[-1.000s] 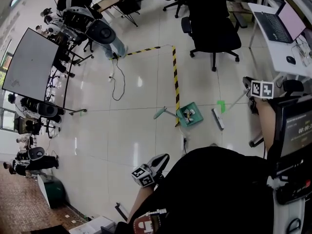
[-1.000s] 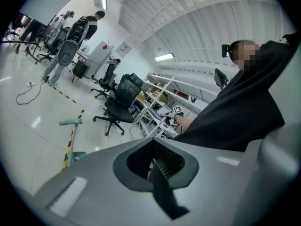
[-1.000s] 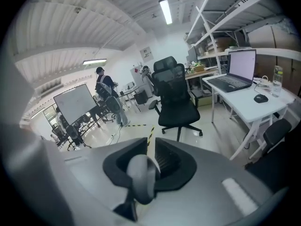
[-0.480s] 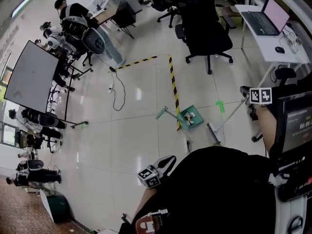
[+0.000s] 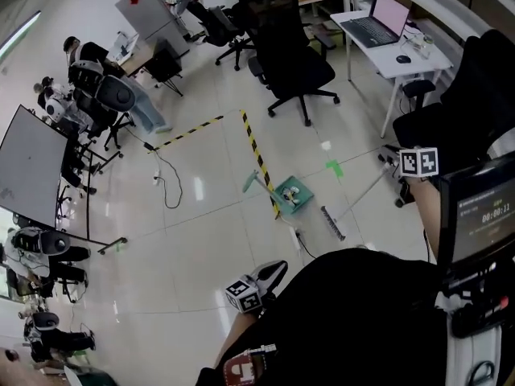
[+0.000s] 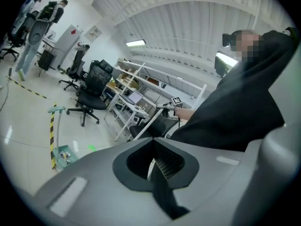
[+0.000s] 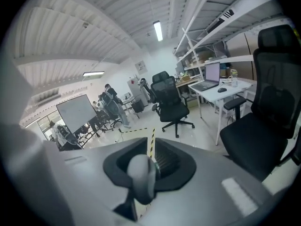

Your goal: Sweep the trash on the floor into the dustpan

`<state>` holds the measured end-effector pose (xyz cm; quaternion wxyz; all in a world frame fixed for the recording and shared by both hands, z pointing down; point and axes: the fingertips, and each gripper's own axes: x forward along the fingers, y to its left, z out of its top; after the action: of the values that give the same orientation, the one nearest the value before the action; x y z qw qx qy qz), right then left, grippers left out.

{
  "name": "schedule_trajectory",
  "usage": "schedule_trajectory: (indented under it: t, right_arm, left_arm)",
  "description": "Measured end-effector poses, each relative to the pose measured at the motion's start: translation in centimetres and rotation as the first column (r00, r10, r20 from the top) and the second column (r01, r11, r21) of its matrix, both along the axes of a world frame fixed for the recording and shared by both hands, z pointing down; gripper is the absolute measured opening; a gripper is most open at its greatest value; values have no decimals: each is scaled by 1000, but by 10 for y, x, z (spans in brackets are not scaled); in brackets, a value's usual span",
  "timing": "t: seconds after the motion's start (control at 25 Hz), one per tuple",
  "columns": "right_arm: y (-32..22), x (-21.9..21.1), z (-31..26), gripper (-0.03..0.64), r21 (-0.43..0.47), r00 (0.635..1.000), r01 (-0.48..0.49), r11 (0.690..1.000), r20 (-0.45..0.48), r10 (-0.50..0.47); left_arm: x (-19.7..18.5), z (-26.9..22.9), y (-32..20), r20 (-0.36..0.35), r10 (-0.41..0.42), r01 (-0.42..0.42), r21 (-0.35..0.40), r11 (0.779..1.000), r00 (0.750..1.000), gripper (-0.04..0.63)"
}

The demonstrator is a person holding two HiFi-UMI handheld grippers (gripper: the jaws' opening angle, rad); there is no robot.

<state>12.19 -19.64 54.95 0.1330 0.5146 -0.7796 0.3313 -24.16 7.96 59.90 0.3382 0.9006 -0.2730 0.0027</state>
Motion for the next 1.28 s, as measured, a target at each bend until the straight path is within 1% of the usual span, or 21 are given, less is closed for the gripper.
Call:
schedule_trajectory:
  t: [0.08, 0.24, 0.4, 0.52, 0.6, 0.68, 0.76, 0.84, 0.96, 1.04, 1.16, 1.28]
  right_arm:
    - [31, 19, -14, 48, 6, 1000, -11, 1000, 10, 11]
    - [84, 54, -34, 49, 35, 999, -23, 999, 28, 22]
    - [149, 100, -49, 48, 68, 999, 20, 997, 31, -22]
    - [200, 140, -53, 49, 90, 997, 66, 994, 35, -70]
    - [242, 165, -50, 49, 90, 994, 98, 991, 39, -102]
    - [286, 190, -44, 51, 83, 991, 124, 989, 30, -127]
    - [324, 213, -32, 51, 67, 990, 140, 988, 17, -142]
    - [352, 234, -16, 51, 41, 991, 135, 990, 4, -135]
    - [382, 252, 1, 55, 7, 989, 148, 989, -17, -148]
    - [401, 249, 7, 57, -6, 982, 188, 982, -31, -188]
    - [422, 234, 11, 54, -20, 968, 243, 970, -53, -243]
    - [431, 213, 15, 49, -42, 959, 272, 961, -68, -274]
  left_arm:
    - [18, -9, 12, -13, 37, -37, 26, 999, 999, 0]
    - [54, -21, 33, -34, 76, -74, 68, 995, 997, 0]
    - [120, -32, 67, -19, 132, -130, 86, 988, 991, 0]
    - [176, -34, 97, -25, 124, -121, 103, 987, 992, 0]
    - [214, -35, 126, -55, 103, -97, 97, 991, 993, 0]
    - [252, -34, 161, -77, 97, -91, 77, 993, 992, 0]
    - [285, -30, 197, -88, 112, -107, 54, 993, 990, 0]
    - [307, -27, 226, -86, 134, -131, 42, 991, 987, 0]
    - [320, -28, 249, -63, 123, -121, 30, 992, 990, 0]
    - [318, -28, 257, -54, 99, -97, 33, 995, 994, 0]
    - [302, -37, 262, -63, 69, -65, 71, 995, 996, 0]
    - [279, -51, 269, -74, 38, -30, 106, 994, 997, 0]
